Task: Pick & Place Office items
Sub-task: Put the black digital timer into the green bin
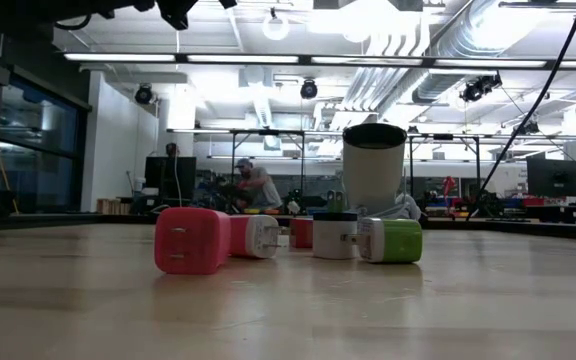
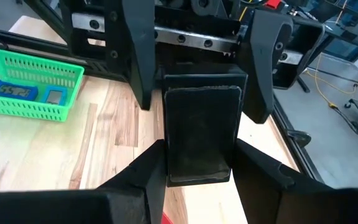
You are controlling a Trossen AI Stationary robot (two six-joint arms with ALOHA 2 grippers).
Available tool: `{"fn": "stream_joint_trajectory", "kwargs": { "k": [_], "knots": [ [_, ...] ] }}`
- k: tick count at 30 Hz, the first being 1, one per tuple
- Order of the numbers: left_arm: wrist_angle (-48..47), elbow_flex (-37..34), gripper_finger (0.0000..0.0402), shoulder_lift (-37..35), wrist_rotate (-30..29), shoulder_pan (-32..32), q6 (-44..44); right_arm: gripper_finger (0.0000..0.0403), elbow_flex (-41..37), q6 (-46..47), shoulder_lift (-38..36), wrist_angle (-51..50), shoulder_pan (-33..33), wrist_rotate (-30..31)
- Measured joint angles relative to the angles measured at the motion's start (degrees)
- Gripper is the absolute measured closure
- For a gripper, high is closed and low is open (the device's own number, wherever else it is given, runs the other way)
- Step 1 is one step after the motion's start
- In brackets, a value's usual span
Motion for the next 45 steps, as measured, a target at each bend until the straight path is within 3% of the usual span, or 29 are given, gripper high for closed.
{"fn": "stream_joint_trajectory", "kwargs": {
  "k": [11,31,45],
  "knots": [
    [0.1,0.0,0.0166,0.0,0.0,0.0,1.1,0.0257,0.0,0.0,0.0,0.0,0.0,0.0],
    [0.0,0.0,0.0242,0.0,-0.2,0.0,2.5,0.0257,0.0,-1.0,0.0,1.4,0.0,0.2],
    [0.0,0.0,0.0245,0.0,-0.2,0.0,2.5,0.0256,0.0,-1.0,0.0,1.4,0.0,0.1]
  ]
}}
